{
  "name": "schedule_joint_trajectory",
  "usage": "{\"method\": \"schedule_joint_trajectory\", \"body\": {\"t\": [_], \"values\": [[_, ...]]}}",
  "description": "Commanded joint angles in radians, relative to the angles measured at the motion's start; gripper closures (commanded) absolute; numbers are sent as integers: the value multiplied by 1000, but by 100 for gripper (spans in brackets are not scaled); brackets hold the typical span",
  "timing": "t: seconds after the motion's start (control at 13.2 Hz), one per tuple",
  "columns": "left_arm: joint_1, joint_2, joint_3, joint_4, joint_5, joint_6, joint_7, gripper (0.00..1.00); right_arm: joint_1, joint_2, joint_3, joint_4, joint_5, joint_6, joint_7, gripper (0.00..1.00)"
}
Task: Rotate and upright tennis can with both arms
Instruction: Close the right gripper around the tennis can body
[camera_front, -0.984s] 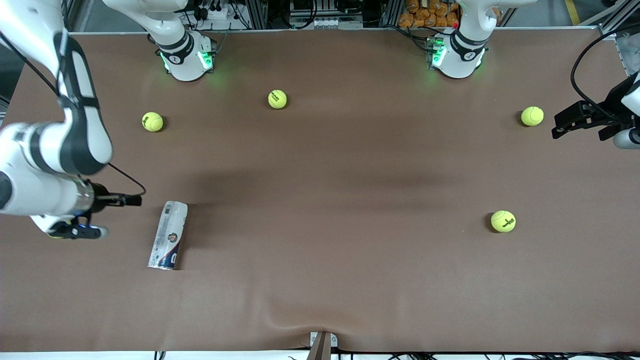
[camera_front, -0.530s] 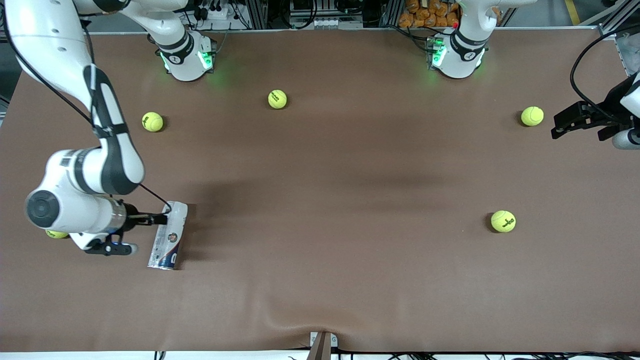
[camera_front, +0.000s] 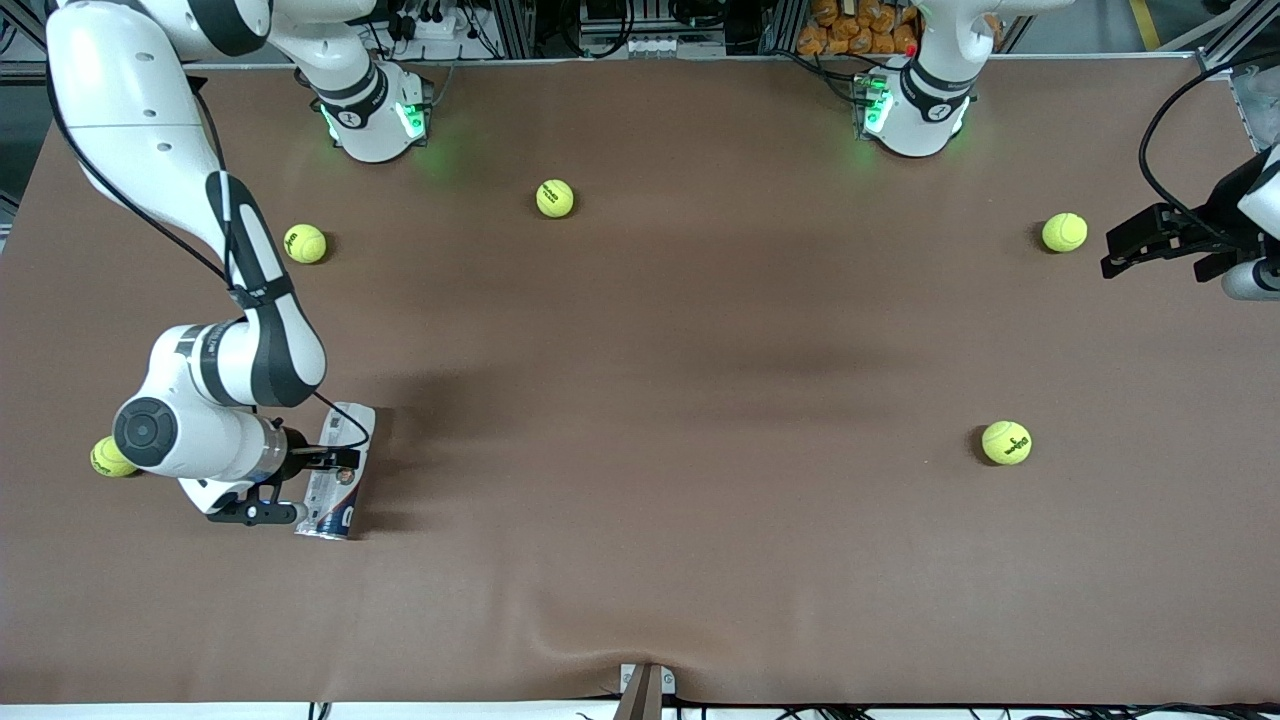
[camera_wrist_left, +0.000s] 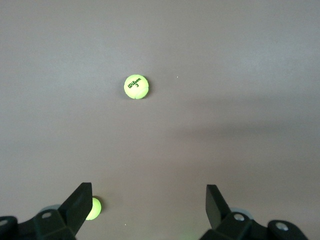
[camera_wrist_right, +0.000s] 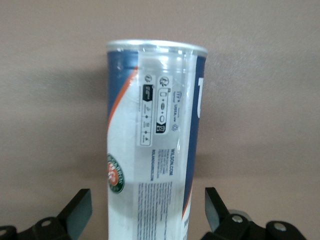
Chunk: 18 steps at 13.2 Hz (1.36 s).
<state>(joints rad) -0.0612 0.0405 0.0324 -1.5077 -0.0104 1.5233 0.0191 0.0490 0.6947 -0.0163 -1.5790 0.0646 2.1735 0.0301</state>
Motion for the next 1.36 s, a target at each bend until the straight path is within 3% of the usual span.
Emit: {"method": "schedule_joint_trajectory", "body": {"t": [0.0,0.53,0.61,0.68,0.98,1.29], "values": [[1,2,-3,4,15,-6,9,0,-3,51,-2,13,20,22,1,0],[1,2,-3,3,12,-6,9,0,-9,71,-1,8,23,22,4,0],[1,4,-3,3,12,-6,9,0,-9,71,-2,8,23,20,4,19],[1,4,-3,3,12,-6,9,0,-9,71,-1,8,23,19,2,28],[1,4,-3,4,12,-6,9,0,-5,42,-1,19,23,-33,-45,27],[1,4,-3,3,10,-6,9,0,32,-44,-1,22,15,-56,-264,26]]}}
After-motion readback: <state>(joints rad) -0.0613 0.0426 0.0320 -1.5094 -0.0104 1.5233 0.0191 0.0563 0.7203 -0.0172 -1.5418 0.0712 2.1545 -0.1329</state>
